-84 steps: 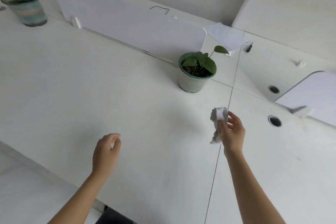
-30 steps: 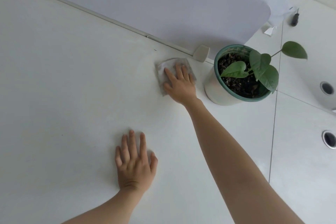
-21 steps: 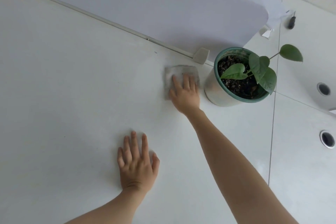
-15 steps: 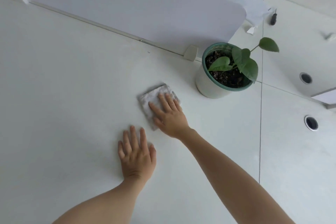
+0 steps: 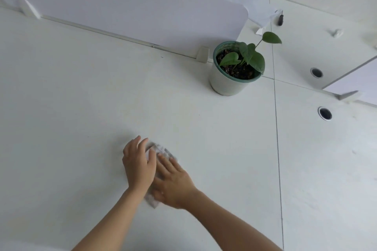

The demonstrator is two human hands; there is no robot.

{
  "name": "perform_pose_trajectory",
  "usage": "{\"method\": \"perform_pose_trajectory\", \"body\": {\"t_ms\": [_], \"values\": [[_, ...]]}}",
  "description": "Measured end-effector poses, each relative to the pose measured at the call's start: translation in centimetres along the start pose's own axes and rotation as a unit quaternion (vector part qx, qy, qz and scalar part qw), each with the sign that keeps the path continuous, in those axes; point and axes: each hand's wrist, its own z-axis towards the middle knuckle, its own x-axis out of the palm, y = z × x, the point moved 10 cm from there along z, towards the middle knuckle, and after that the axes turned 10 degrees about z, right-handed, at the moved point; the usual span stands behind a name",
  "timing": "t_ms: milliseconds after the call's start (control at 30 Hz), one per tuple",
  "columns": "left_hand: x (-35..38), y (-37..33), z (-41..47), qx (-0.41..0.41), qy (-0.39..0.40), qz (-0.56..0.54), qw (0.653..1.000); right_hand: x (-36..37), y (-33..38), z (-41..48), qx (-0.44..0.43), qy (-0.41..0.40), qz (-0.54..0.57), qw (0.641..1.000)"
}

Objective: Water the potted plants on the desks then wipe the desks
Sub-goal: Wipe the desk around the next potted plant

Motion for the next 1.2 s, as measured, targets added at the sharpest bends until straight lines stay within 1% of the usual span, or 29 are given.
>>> {"method": "perform_pose_trajectory", "body": {"t_ms": [67, 133, 167, 200, 233, 300, 367, 433, 500, 533, 567, 633, 667, 733, 800, 900, 1000, 1067, 1133, 1167, 1200], "values": [[0.4, -1.2, -0.2, 0.045, -0.006, 0.042, 0.998, -1.1, -4.8, -0.1, 0.077, -0.002, 0.031, 0.997], [0.9, -2.5, -0.3, 0.082, -0.012, 0.071, 0.994, -3.5, -11.4, -0.9, 0.173, -0.041, 0.059, 0.982], [1.4, -3.2, -0.6, 0.101, -0.013, 0.086, 0.991, -5.1, -15.2, -1.8, 0.226, -0.077, 0.069, 0.969], [2.0, -3.9, -0.9, 0.123, -0.015, 0.103, 0.987, -6.5, -18.8, -3.3, 0.282, -0.098, 0.071, 0.952], [2.6, -4.5, -1.4, 0.144, -0.015, 0.119, 0.982, -7.3, -22.5, -5.1, 0.346, -0.095, 0.091, 0.929], [3.9, -5.4, -2.4, 0.177, -0.016, 0.145, 0.973, -8.5, -28.2, -9.3, 0.455, -0.106, 0.14, 0.873], [4.9, -5.7, -3.2, 0.2, -0.026, 0.167, 0.965, -9.5, -30.9, -12.3, 0.518, -0.135, 0.165, 0.829], [5.2, -5.8, -3.4, 0.203, -0.029, 0.183, 0.961, -9.7, -31.4, -12.8, 0.563, -0.156, 0.188, 0.79], [5.4, -5.6, -3.3, 0.2, -0.03, 0.195, 0.96, -9.2, -30.5, -11.6, 0.587, -0.157, 0.204, 0.768], [5.5, -5.6, -3.3, 0.198, -0.026, 0.197, 0.96, -9.0, -29.4, -10.4, 0.577, -0.152, 0.203, 0.776], [5.5, -5.5, -3.3, 0.195, -0.019, 0.197, 0.961, -8.8, -28.0, -8.8, 0.546, -0.15, 0.193, 0.802], [5.6, -5.5, -3.3, 0.192, -0.011, 0.197, 0.961, -8.2, -24.3, -5.4, 0.455, -0.138, 0.171, 0.863], [5.6, -5.5, -3.3, 0.189, -0.005, 0.196, 0.962, -7.9, -22.2, -4.1, 0.415, -0.128, 0.164, 0.886], [5.6, -5.5, -3.2, 0.184, 0.003, 0.197, 0.963, -7.0, -18.5, -2.4, 0.35, -0.109, 0.152, 0.918], [5.4, -5.5, -3.1, 0.182, 0.011, 0.193, 0.964, -6.0, -15.9, -1.9, 0.308, -0.089, 0.152, 0.935], [5.3, -5.4, -3.0, 0.175, 0.028, 0.186, 0.966, -5.0, -14.6, -3.3, 0.278, -0.08, 0.148, 0.946], [5.0, -5.5, -2.8, 0.176, 0.035, 0.185, 0.966, -4.4, -13.9, -6.2, 0.281, -0.08, 0.151, 0.945], [5.4, -5.3, -2.7, 0.166, 0.061, 0.176, 0.968, -3.8, -14.1, -8.6, 0.301, -0.067, 0.143, 0.94], [5.4, -5.1, -2.7, 0.151, 0.092, 0.144, 0.974, -3.6, -15.1, -11.2, 0.339, -0.06, 0.135, 0.929], [5.2, -5.0, -2.6, 0.141, 0.104, 0.116, 0.978, -3.7, -16.0, -12.6, 0.367, -0.07, 0.142, 0.917], [5.0, -4.9, -2.5, 0.125, 0.118, 0.084, 0.981, -4.0, -17.2, -14.3, 0.406, -0.091, 0.153, 0.896]]}}
